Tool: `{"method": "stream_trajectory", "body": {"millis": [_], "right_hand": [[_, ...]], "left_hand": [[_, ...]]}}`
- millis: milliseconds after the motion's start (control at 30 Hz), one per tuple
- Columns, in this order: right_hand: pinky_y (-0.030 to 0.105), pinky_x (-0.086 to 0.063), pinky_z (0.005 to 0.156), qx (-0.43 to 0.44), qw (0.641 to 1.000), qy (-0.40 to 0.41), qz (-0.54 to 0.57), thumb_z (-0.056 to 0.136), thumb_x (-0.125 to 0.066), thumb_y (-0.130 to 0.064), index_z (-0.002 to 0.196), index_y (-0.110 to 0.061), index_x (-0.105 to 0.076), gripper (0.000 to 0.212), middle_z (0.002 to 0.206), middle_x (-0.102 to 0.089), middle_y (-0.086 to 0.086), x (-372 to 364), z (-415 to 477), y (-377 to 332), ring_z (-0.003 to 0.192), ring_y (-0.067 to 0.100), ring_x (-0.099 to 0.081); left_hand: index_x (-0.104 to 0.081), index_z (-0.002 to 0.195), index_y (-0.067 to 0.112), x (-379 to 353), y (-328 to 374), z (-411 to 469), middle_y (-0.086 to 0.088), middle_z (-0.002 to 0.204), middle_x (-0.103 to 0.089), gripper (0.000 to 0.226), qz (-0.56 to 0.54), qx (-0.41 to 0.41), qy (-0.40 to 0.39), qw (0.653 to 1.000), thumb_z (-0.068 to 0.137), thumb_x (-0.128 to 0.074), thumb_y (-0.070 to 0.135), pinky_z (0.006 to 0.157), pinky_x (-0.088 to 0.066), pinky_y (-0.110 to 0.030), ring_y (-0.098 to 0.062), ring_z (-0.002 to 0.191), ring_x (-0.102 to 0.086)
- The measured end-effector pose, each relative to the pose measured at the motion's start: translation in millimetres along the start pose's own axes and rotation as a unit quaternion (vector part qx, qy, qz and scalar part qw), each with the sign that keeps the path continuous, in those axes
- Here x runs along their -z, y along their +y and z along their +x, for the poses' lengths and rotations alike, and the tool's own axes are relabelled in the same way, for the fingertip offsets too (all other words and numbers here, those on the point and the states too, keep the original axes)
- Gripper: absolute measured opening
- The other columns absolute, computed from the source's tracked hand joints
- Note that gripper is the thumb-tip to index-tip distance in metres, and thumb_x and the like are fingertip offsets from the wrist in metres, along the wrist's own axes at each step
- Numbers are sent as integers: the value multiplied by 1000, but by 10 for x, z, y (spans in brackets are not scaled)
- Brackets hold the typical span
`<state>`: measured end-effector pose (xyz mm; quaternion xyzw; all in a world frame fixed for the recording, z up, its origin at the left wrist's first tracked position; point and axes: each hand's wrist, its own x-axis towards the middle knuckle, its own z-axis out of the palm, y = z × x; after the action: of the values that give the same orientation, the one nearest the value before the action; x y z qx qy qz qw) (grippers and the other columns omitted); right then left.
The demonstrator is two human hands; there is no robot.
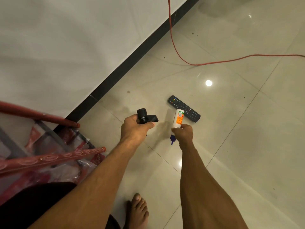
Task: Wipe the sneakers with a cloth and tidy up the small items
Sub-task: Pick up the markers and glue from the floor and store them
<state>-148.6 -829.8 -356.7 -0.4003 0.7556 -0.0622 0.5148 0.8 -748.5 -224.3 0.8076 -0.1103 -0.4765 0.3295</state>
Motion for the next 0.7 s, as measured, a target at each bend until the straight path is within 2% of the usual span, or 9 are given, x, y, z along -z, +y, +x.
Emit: {"method": "stream_trajectory", "body": {"millis": [100, 167, 300, 400, 467, 533, 600, 700], "right_hand": [[31, -46, 71, 14, 998, -16, 61, 85, -71, -7, 124, 0, -57, 42, 116, -62, 16, 105, -213, -88, 90, 24, -58], [31, -46, 73, 20, 995, -38, 90, 85, -72, -7, 126, -1, -55, 45, 118, -61, 15, 152, -407, -174, 95, 25, -58], [29, -47, 75, 42, 988, -78, 124, 87, -70, -7, 131, -4, -51, 48, 117, -59, 8, 220, -861, -395, 97, 22, -57], [22, -48, 70, 69, 983, -99, 137, 86, -70, -5, 135, -5, -50, 53, 122, -59, 9, 296, -1265, -572, 92, 18, -58], [25, -50, 77, 77, 979, -114, 151, 85, -70, -4, 138, -5, -48, 57, 128, -58, 10, 359, -1528, -695, 99, 20, -57], [30, -48, 81, 84, 977, -127, 151, 86, -70, -4, 136, -3, -49, 54, 126, -57, 10, 429, -1812, -834, 102, 21, -54], [30, -47, 78, 100, 974, -135, 150, 86, -70, -4, 130, -2, -52, 47, 119, -58, 10, 495, -2059, -976, 97, 20, -54], [30, -46, 76, 136, 968, -144, 153, 86, -70, -7, 131, -5, -52, 49, 117, -57, 8, 582, -2484, -1179, 98, 21, -55]], "left_hand": [[-69, 103, 15, 60, 56, -146, 1, 84, -68, 26, 7, -10, 7, 1000, 78, -77, 17, 80, -54, -35, -17, 77, -63], [-69, 106, 15, 116, 97, -293, -2, 95, -71, 29, 2, -13, 13, 1000, 78, -77, 17, 82, -55, -36, -19, 87, -65], [-66, 115, 11, 252, 281, -655, -5, 102, -70, 34, -40, -19, 37, 998, 83, -76, 17, 75, -55, -24, -17, 92, -66], [-64, 117, 10, 423, 466, -990, -3, 101, -69, 37, -60, -31, 65, 996, 83, -75, 19, 57, -46, -10, -11, 82, -64], [-62, 119, 11, 554, 595, -1219, -1, 102, -68, 38, -64, -52, 75, 994, 83, -75, 19, 49, -44, -7, -9, 78, -61], [-61, 122, 12, 698, 705, -1469, 0, 106, -65, 42, -63, -82, 85, 991, 83, -76, 17, 50, -45, -7, -10, 86, -59], [-60, 122, 13, 820, 785, -1679, -1, 111, -65, 43, -60, -110, 95, 987, 82, -76, 18, 58, -44, -10, -12, 92, -59], [-62, 120, 13, 1048, 862, -2053, -5, 109, -66, 40, -61, -150, 119, 980, 83, -76, 18, 59, -42, -12, -14, 90, -60]]}}
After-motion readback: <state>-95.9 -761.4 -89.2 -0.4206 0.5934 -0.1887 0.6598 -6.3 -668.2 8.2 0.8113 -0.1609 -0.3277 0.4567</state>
